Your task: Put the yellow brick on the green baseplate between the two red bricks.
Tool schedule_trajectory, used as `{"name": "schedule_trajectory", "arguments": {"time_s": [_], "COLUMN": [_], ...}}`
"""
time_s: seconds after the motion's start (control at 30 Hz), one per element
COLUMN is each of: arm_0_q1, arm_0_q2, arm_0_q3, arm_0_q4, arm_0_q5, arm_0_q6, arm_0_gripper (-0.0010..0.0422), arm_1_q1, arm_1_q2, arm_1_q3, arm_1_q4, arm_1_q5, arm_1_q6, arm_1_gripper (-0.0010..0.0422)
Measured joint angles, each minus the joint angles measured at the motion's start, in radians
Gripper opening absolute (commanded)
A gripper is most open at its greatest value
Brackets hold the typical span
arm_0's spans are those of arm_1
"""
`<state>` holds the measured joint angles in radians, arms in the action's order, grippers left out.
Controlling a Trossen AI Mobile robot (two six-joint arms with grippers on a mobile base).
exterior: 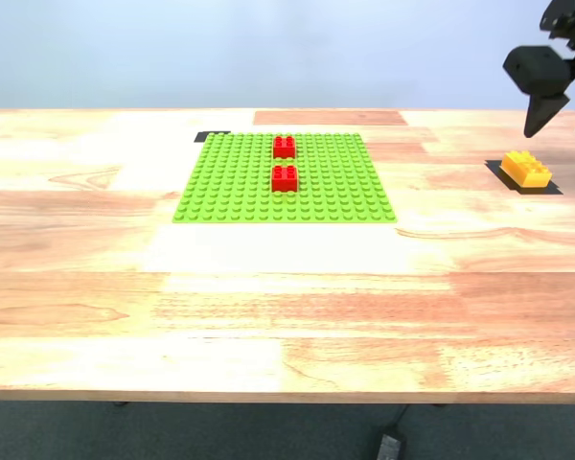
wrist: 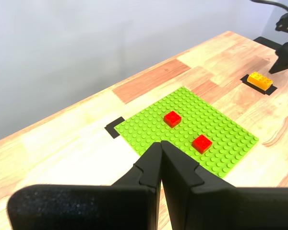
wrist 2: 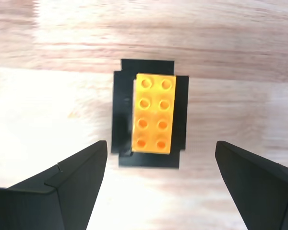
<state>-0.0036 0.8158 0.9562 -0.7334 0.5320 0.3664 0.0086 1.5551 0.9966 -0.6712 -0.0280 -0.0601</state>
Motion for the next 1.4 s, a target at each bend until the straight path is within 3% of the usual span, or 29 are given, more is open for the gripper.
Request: {"name": "schedule_trajectory", "arguments": {"time_s": [0.8,0.97,1.33,1.4], "arm_0_q1": [0.0,0.0,0.0,0.0], "arm_0_q2": [-0.003,-0.009,-0.026,-0.029], "arm_0_q3": [-0.001,-0.001,-0.001,-0.001], "arm_0_q4": [0.006,0.006,0.007,0.007], "arm_0_q5": [0.0,0.0,0.0,0.0], "arm_0_q6": [0.0,0.0,0.0,0.0], "arm_0_gripper": [0.0,0.0,0.0,0.0], "arm_1_q1": [-0.006,-0.004,-0.002,-0.002], "arm_1_q2": [0.174,0.174,0.17,0.167], "arm_1_q3": [-0.022,-0.026,-0.053,-0.063], "arm_1_q4": [0.177,0.182,0.216,0.229], "arm_1_q5": [0.002,0.002,-0.024,-0.024], "arm_1_q6": [-0.01,-0.008,-0.005,-0.009], "arm_1_gripper": [0.0303,0.0244,0.0011,0.0001]}}
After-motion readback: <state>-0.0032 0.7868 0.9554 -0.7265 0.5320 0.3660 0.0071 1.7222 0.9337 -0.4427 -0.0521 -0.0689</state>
